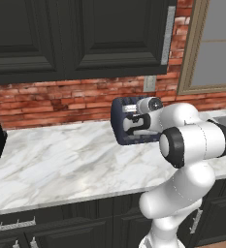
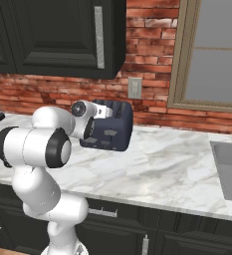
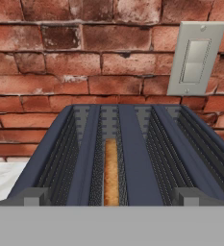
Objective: Start the toaster. Once the lever pops up, take the bread to the plate on the dining counter.
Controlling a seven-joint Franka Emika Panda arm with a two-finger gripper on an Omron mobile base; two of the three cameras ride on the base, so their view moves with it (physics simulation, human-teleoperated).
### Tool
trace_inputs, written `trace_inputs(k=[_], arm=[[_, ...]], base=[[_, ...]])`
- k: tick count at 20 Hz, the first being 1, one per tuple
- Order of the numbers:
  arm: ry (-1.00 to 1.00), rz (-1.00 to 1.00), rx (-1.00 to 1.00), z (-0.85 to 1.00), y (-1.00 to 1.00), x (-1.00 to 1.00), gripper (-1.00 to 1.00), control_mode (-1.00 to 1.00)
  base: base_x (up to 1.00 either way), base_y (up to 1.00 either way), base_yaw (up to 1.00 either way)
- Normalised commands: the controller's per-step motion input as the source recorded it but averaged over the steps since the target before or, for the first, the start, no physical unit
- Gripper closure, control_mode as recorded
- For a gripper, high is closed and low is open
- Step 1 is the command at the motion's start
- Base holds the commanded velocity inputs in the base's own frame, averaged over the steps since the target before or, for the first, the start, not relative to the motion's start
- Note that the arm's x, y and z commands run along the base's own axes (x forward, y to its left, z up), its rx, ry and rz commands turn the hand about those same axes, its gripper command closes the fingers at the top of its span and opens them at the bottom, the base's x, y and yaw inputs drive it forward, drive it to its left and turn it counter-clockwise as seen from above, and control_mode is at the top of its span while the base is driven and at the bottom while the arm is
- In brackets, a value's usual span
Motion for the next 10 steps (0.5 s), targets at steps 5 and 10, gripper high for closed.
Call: trace_inputs(k=[5, 10], arm=[[0.0, 0.0, 0.0, 0.0, 0.0, 0.0, -1.0, -1.0], [0.0, 0.0, 0.0, 0.0, 0.0, 0.0, -1.0, -1.0]], base=[[0.0, 0.0, 0.0], [0.0, 0.0, 0.0]])
